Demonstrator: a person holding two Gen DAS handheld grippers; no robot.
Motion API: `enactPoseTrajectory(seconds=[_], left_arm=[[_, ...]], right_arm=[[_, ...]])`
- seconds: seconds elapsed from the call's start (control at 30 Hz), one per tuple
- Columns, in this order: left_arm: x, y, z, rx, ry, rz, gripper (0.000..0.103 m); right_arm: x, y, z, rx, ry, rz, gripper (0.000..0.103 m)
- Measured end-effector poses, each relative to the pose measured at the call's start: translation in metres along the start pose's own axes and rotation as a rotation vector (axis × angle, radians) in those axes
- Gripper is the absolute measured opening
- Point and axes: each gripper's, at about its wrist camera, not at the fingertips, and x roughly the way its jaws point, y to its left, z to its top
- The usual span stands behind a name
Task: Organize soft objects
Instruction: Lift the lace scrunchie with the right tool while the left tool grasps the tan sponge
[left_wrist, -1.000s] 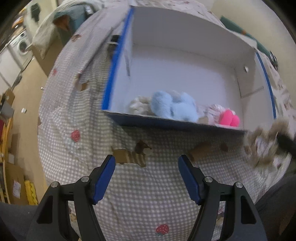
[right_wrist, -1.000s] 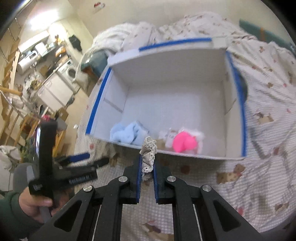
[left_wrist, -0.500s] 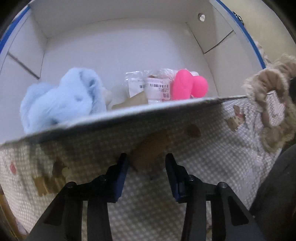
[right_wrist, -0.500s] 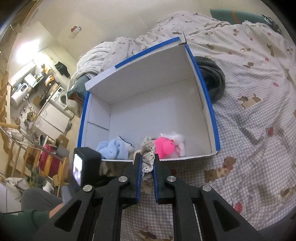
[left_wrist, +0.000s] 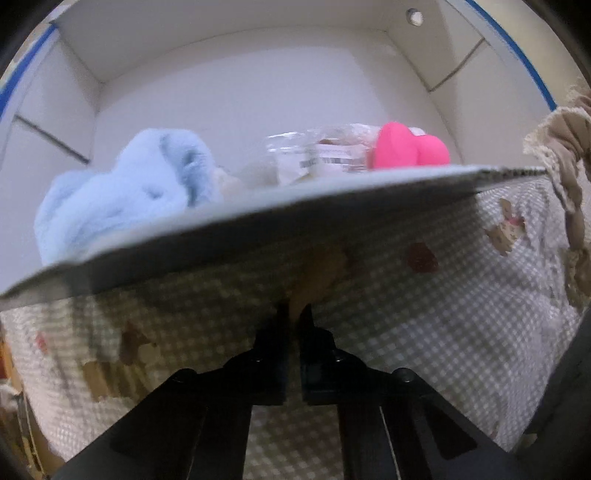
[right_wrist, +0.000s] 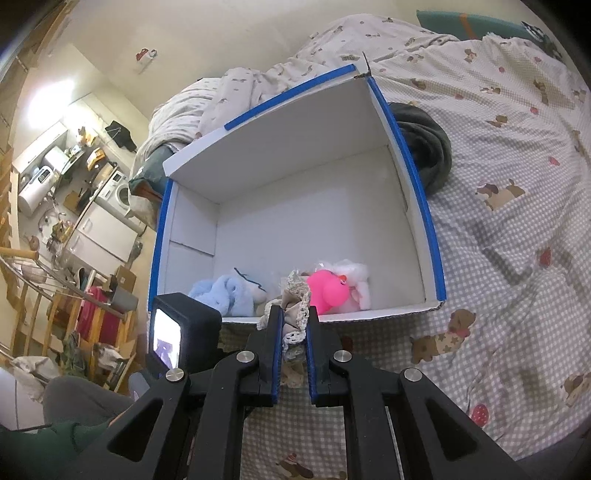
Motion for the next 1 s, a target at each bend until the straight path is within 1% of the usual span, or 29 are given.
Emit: enactPoseTrajectory(seconds=[0.03, 0.17, 0.33, 0.4, 0.43, 0.53, 0.57, 0.6, 0.63, 0.77, 0.8, 0.9, 0.93, 0.97, 1.0], left_arm=[[-0.002, 0.002, -0.006, -0.011, -0.005, 0.009, 0.004], [-0.008, 0.016, -0.01, -0.087, -0.019, 0.034, 0.004], [-0.022, 0.023, -0.021, -0.101, -0.027, 0.039, 0.004], [-0.03, 0.031, -0.031, -0.125, -0.023, 0.042, 0.004], [-0.034, 0.028, -0.035, -0.138, -0.025, 0.041, 0.004], [-0.049, 0.037, -0.046, -0.176, -0.038, 0.052, 0.004], [-0.054, 0.039, -0.05, -0.185, -0.038, 0.051, 0.004], [-0.058, 0.04, -0.053, -0.206, -0.033, 0.033, 0.004], [-0.064, 0.044, -0.058, -0.238, -0.031, -0.001, 0.004], [-0.093, 0.053, -0.077, -0.25, -0.064, -0.007, 0.004], [-0.101, 0.048, -0.08, -0.256, -0.071, -0.01, 0.004], [-0.127, 0.06, -0.096, -0.28, -0.103, -0.026, 0.004], [-0.136, 0.067, -0.097, -0.281, -0.117, -0.026, 0.004], [-0.135, 0.058, -0.084, -0.28, -0.125, -0.022, 0.004], [-0.138, 0.054, -0.081, -0.281, -0.141, -0.019, 0.004]], right_arm=[[0.0, 0.001, 0.0, -0.002, 0.001, -0.003, 0.013], [0.004, 0.003, -0.002, -0.013, 0.015, -0.02, 0.013], [0.006, 0.003, -0.003, -0.015, 0.014, -0.033, 0.013], [0.007, 0.003, -0.003, -0.019, 0.015, -0.038, 0.013], [0.008, 0.004, -0.004, -0.023, 0.016, -0.041, 0.013], [0.01, 0.008, -0.006, -0.038, 0.021, -0.055, 0.013], [0.01, 0.009, -0.007, -0.041, 0.023, -0.058, 0.013], [0.011, 0.01, -0.007, -0.044, 0.025, -0.061, 0.013], [0.011, 0.01, -0.008, -0.046, 0.026, -0.063, 0.013], [0.012, 0.013, -0.01, -0.058, 0.03, -0.067, 0.013], [0.013, 0.013, -0.01, -0.061, 0.031, -0.069, 0.013], [0.014, 0.014, -0.011, -0.066, 0.032, -0.07, 0.013], [0.014, 0.015, -0.011, -0.068, 0.031, -0.07, 0.013], [0.014, 0.015, -0.012, -0.069, 0.029, -0.07, 0.013], [0.013, 0.016, -0.012, -0.071, 0.027, -0.068, 0.013]])
